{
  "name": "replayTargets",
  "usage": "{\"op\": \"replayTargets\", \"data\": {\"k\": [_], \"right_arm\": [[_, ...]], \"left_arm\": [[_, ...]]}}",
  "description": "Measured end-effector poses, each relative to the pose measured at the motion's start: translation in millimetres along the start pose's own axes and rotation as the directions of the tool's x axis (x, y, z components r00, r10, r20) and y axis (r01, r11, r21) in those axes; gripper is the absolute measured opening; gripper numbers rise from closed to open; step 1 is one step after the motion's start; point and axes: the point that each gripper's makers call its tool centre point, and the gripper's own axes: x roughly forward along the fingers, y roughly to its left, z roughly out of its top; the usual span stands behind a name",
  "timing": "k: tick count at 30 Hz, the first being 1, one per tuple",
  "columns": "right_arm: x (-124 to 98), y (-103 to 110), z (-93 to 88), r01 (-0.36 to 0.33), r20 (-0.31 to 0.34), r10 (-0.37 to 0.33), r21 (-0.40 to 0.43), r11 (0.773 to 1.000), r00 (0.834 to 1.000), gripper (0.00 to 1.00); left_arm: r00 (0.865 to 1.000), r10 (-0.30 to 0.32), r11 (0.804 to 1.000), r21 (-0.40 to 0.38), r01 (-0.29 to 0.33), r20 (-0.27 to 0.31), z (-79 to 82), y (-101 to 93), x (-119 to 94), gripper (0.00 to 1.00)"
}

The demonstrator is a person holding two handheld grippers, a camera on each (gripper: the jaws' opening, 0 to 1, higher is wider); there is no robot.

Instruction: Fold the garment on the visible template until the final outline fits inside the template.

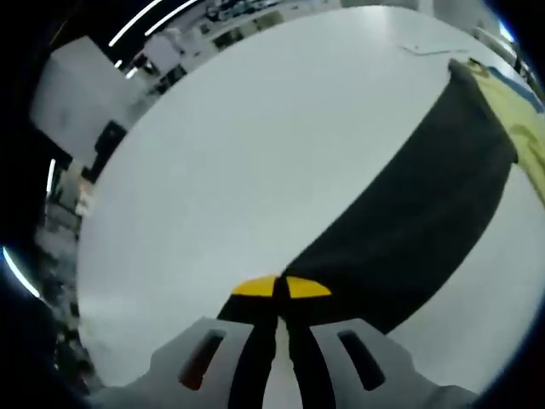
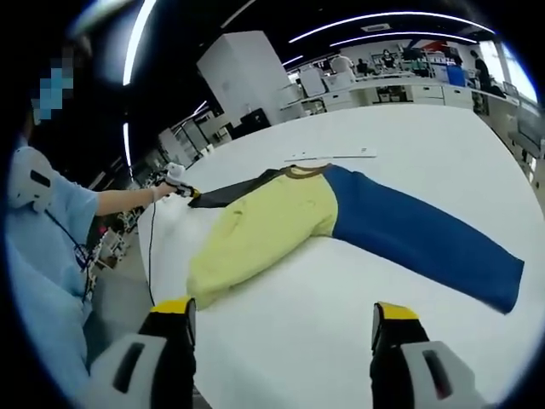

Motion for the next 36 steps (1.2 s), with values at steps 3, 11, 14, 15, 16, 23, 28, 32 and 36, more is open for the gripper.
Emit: {"op": "replayTargets", "data": {"k": [3,11,14,15,16,23,28,32,36], "right_arm": [[1,2,0.3,-0.004,0.005,0.004,0.002,1.0,1.0,0.85],[1,5,-2.9,-0.009,0.005,0.009,0.005,1.0,1.0,0.85],[1,6,-2.9,-0.012,0.008,0.012,0.006,1.0,1.0,0.85],[2,7,-2.3,-0.017,0.012,0.017,0.008,1.0,1.0,0.85],[2,8,-2.0,-0.019,0.013,0.019,0.009,1.0,1.0,0.85],[3,17,1.6,-0.035,0.035,0.035,-0.003,0.999,0.999,0.85],[-1,24,2.7,-0.043,0.06,0.043,-0.005,0.999,0.997,0.85],[-5,28,1.8,-0.047,0.076,0.047,-0.003,0.999,0.996,0.85],[-11,32,0.4,-0.047,0.084,0.048,-0.013,0.999,0.995,0.84]], "left_arm": [[1.0,-0.01,1.0,-0.014,0.01,0.021,3.5,-1.8,0,0.0],[0.998,-0.036,0.995,-0.088,0.04,0.051,5.0,-4.9,-8,0.22],[0.996,-0.042,0.995,-0.091,0.049,0.079,6.8,-9.7,-19,0.33],[0.995,-0.048,0.994,-0.092,0.056,0.091,10.9,-11.0,-20,0.38],[0.993,-0.057,0.994,-0.084,0.066,0.099,16.4,-11.4,-21,0.42],[0.98,-0.094,0.986,-0.117,0.115,0.174,31.7,-21.3,-49,0.43],[0.965,-0.115,0.982,-0.121,0.147,0.236,51.3,-32.6,-74,0.45],[0.955,-0.151,0.976,-0.114,0.185,0.257,51.6,-55.0,-94,0.48],[0.944,-0.175,0.971,-0.112,0.213,0.28,50.4,-59.1,-97,0.48]]}}
